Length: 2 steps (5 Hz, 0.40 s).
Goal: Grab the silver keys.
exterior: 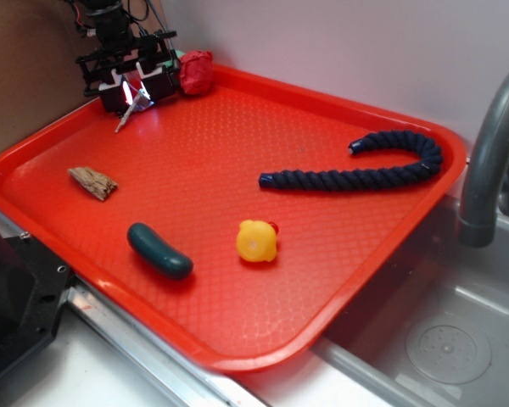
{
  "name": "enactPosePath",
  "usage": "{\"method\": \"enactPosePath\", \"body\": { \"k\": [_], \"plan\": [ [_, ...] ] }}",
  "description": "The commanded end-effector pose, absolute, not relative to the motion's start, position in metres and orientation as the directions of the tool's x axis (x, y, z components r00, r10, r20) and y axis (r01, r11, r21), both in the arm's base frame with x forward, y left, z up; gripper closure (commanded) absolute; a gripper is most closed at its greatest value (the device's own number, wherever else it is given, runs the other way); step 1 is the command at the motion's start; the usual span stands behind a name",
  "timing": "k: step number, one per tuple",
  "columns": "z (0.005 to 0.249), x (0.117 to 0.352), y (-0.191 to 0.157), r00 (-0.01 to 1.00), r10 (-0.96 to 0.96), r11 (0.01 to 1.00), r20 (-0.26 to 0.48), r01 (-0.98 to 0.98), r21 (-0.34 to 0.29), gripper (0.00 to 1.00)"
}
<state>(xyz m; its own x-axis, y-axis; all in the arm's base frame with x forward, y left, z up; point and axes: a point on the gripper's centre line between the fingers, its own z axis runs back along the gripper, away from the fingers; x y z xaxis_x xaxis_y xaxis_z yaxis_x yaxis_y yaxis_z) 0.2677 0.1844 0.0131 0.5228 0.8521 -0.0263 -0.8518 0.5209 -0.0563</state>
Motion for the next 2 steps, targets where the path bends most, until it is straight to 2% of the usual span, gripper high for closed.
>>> {"method": "enactPosePath", "body": {
  "k": [1, 2],
  "plan": [
    [0.005, 0.254, 0.197, 0.518, 0.855, 0.518, -0.002, -0.854, -0.041, 1.0],
    [0.002, 0.247, 0.182, 0.551, 0.833, 0.55, -0.057, -0.835, -0.03, 1.0]
  ]
}}
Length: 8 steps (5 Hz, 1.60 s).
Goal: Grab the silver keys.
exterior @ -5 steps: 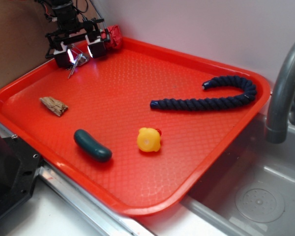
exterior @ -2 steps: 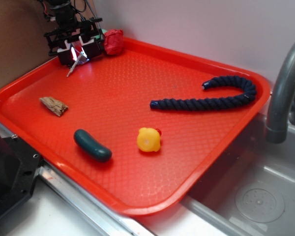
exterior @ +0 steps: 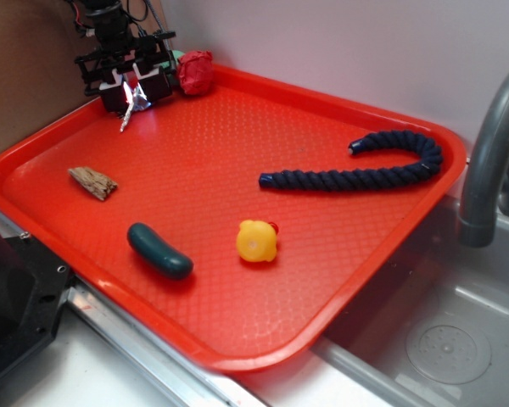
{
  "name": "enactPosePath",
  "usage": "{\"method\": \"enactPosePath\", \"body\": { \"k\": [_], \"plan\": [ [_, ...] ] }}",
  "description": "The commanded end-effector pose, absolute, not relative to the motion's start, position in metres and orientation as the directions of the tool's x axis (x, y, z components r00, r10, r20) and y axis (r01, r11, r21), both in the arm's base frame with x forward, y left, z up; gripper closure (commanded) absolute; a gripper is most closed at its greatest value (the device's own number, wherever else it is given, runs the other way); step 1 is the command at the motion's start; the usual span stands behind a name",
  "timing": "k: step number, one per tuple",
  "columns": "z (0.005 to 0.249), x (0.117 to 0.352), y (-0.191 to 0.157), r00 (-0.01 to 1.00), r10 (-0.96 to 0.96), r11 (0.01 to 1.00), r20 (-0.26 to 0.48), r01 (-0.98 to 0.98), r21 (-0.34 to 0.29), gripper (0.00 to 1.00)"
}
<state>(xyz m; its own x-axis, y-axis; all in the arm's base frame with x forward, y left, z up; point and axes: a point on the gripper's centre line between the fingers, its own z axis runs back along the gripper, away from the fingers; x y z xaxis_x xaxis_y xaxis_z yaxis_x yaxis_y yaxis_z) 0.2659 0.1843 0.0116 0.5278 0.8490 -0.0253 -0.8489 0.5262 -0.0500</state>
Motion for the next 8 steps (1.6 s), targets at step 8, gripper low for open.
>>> {"method": "enactPosePath", "body": {
  "k": [8],
  "plan": [
    [0.207, 0.177, 0.033, 0.897, 0.412, 0.907, 0.161, -0.421, 0.026, 1.0]
  ]
}}
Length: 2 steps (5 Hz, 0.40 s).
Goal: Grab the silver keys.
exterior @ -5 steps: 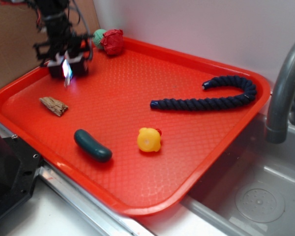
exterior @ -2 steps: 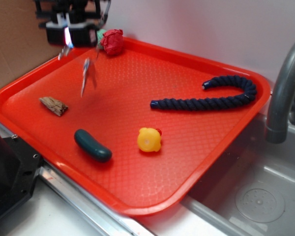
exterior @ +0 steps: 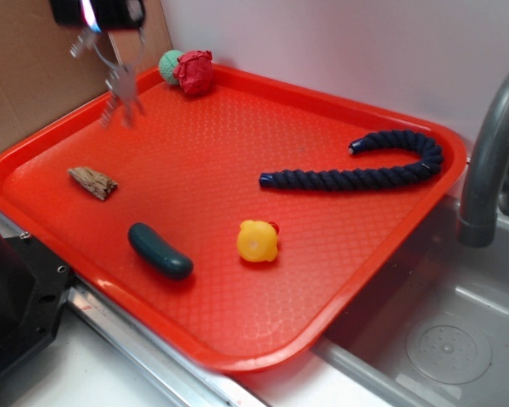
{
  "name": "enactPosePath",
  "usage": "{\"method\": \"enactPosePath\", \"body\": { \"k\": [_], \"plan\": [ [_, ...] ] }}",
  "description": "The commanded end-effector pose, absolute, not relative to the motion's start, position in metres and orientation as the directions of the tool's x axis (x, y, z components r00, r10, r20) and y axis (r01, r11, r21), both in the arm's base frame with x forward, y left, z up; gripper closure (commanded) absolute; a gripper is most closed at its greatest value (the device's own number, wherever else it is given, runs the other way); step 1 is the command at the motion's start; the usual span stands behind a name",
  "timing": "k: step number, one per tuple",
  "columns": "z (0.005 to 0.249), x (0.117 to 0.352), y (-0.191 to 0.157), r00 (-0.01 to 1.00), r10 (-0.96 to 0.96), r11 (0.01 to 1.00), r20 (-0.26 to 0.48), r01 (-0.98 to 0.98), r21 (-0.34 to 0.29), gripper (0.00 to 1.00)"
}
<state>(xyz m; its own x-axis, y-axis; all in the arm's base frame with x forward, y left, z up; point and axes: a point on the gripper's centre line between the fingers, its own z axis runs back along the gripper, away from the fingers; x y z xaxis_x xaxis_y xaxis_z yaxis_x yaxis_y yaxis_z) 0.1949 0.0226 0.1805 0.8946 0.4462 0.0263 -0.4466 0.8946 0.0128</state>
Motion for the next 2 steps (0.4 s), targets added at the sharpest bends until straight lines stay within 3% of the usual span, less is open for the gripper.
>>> {"method": "enactPosePath", "body": {
  "k": [1, 2],
  "plan": [
    [0.2124, 0.172, 0.031, 0.891, 0.413, 0.906, 0.189, -0.423, 0.013, 1.0],
    [0.2067, 0.1737, 0.0318, 0.901, 0.405, 0.911, 0.154, -0.413, 0.022, 1.0]
  ]
}}
